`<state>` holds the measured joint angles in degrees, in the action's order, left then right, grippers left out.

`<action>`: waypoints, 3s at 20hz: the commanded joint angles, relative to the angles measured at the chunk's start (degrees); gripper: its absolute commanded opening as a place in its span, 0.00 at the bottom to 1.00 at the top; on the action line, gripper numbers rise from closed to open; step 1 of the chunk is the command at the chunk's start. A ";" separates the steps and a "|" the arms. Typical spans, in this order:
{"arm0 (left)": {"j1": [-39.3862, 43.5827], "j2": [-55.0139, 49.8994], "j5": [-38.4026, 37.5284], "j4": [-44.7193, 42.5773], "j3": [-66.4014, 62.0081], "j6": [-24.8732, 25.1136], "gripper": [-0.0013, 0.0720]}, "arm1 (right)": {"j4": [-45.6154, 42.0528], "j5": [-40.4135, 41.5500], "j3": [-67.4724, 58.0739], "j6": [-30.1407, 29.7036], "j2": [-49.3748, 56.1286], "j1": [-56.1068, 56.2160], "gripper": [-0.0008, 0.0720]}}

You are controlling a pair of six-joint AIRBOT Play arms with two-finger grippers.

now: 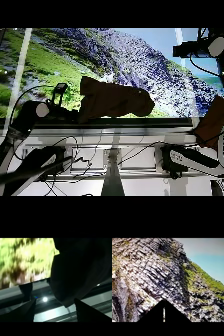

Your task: Fold the clothes and pants, and hang the long-sleeved shirts on hangers.

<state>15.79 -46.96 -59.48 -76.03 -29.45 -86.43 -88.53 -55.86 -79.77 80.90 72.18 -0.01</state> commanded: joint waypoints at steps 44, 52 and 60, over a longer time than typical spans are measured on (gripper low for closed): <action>-5.20 6.08 29.68 8.39 -19.10 17.42 0.04 | 34.91 -0.04 24.15 -12.44 -4.44 -5.25 0.03; -19.76 19.61 47.36 8.41 -22.69 17.44 0.04 | 23.96 -0.07 5.53 -13.03 -22.32 -10.10 0.03; -19.93 31.04 46.88 8.41 -22.67 17.44 0.04 | 24.24 -4.81 2.80 -13.03 -39.10 -10.05 0.03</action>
<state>-3.86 -19.64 -10.35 -67.59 -52.05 -68.99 -64.18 -57.25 -76.25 67.92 38.54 -10.02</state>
